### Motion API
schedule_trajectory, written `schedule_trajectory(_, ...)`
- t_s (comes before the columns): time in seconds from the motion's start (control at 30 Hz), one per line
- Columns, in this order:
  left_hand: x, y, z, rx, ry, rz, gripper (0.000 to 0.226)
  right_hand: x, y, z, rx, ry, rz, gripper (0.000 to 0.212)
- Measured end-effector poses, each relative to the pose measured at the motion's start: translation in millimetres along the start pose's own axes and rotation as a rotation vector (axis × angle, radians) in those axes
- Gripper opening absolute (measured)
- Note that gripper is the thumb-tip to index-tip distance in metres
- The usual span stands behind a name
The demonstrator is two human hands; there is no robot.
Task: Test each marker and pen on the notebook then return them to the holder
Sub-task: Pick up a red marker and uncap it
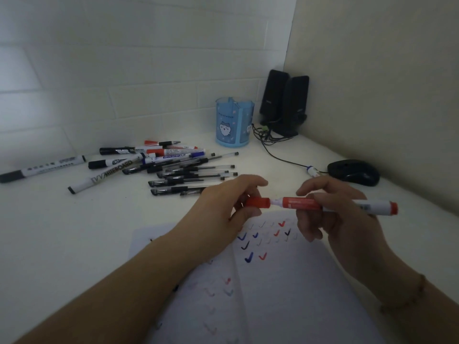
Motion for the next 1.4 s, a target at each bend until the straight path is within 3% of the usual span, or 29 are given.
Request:
schedule_trajectory(0.13, 2, 6, -12, -0.035, -0.152, -0.069, 0.023, 1, -6, -3, -0.054, -0.051, 0.096, 0.027)
schedule_trajectory(0.23, 4, 10, -21, 0.023, -0.211, -0.078, 0.020, 1, -14, -5, -0.231, -0.100, 0.193, 0.040)
schedule_trajectory(0.47, 9, 1, -29, 0.438, -0.072, -0.085, 0.013, 8, -38, -4, -0.391, -0.076, 0.303, 0.031)
schedule_trajectory(0.73, 11, -10, -35, 0.399, -0.090, -0.039, 0.023, 10, -33, -1, -0.284, -0.031, 0.269, 0.034)
schedule_trajectory(0.87, 8, -15, -28, 0.360, -0.035, -0.001, 0.020, 7, -27, 2, -0.097, 0.041, 0.199, 0.023)
schedule_trajectory(0.97, 3, -6, -17, 0.256, 0.051, -0.057, 0.020, 5, -28, 9, -0.023, 0.052, 0.195, 0.017)
schedule_trajectory(1.03, 3, 0, -6, 0.142, 0.123, -0.088, 0.031, 0, -16, 11, 0.030, 0.042, 0.125, 0.016)
schedule_trajectory(1.17, 4, 3, 22, -0.123, 0.225, -0.076, 0.039, -13, 35, 23, 0.625, 0.174, -0.115, 0.012)
schedule_trajectory(1.3, 5, 8, 35, -0.390, 0.259, -0.119, 0.032, -20, 80, 26, 1.128, 0.075, -0.335, 0.020)
schedule_trajectory(1.4, 6, 11, 40, -0.491, 0.328, -0.116, 0.033, -22, 89, 16, 1.287, 0.086, -0.409, 0.023)
Point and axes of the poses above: each hand's wrist, its own x-axis away from the middle knuckle, its own y-axis out of the back of the hand, z = x × y, the point moved 7 cm from there along -x, towards the middle knuckle, and after that the axes turned 8 degrees about -x, right-handed, at the moved point
